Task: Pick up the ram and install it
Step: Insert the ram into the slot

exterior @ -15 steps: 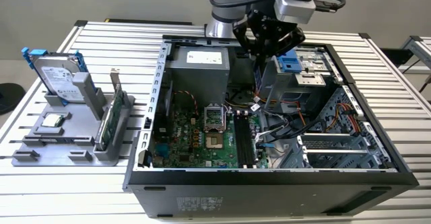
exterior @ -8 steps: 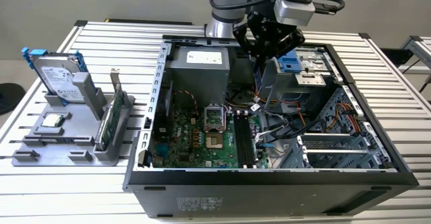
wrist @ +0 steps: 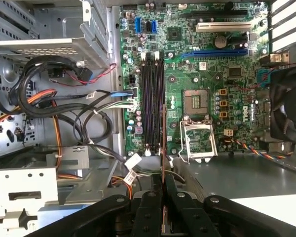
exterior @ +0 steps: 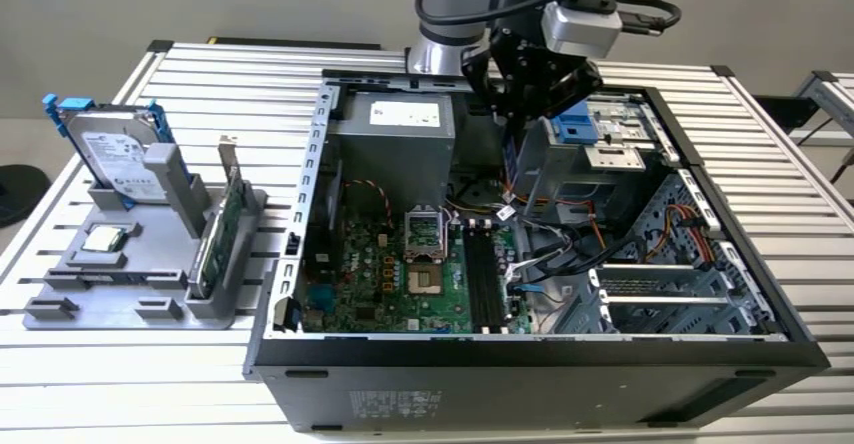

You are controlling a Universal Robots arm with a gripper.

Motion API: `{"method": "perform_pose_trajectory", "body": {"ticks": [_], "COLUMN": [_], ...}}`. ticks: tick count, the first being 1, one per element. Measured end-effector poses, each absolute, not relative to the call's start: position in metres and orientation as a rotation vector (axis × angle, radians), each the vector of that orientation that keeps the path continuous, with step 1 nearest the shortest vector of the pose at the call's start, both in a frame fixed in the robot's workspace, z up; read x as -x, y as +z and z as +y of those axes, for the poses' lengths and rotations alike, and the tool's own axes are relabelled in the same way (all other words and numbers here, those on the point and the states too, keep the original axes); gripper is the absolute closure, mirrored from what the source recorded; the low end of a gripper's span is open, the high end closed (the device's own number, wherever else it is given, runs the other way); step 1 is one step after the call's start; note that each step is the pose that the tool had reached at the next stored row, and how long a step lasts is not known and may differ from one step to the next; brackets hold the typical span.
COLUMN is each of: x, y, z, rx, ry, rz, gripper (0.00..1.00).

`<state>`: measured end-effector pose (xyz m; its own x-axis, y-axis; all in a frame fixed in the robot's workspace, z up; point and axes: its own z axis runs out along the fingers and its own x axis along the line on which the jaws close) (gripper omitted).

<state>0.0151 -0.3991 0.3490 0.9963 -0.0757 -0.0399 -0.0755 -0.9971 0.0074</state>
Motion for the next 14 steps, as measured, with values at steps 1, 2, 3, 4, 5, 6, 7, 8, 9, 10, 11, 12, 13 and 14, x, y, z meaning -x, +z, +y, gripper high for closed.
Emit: {"method": "perform_pose_trajectory", "body": {"ticks": [1, 2, 3, 4, 5, 6, 7, 8, 9, 10, 11, 12, 13, 14], "x": [-0.0151, -0.0152, -0.0152, -0.0152, -0.0153, -0.0153, -0.0154, -0.0155, -0.0155, -0.0156, -0.0160, -0.0163, -0.0166, -0.0170], "y": [0.3485, 0.3480, 0.3474, 0.3468, 0.3461, 0.3454, 0.3447, 0.3440, 0.3432, 0.3424, 0.3418, 0.3412, 0.3405, 0.3397], "z": [-0.3992, -0.3991, -0.3992, -0.3992, -0.3991, -0.3991, -0.3992, -0.3991, -0.3991, -0.3991, -0.3991, -0.3991, -0.3992, -0.3991], "rx": [-3.133, -3.133, -3.133, -3.133, -3.133, -3.133, -3.133, -3.133, -3.133, -3.133, -3.133, -3.133, -3.133, -3.133], "ry": [-0.063, -0.063, -0.063, -0.063, -0.063, -0.063, -0.063, -0.063, -0.063, -0.063, -0.063, -0.063, -0.063, -0.063], "rz": [-0.119, -0.119, -0.119, -0.119, -0.119, -0.119, -0.119, -0.119, -0.119, -0.119, -0.118, -0.118, -0.117, -0.115], "gripper": [1.00, 1.00, 1.00, 1.00, 1.00, 1.00, 1.00, 1.00, 1.00, 1.00, 1.00, 1.00, 1.00, 1.00]}}
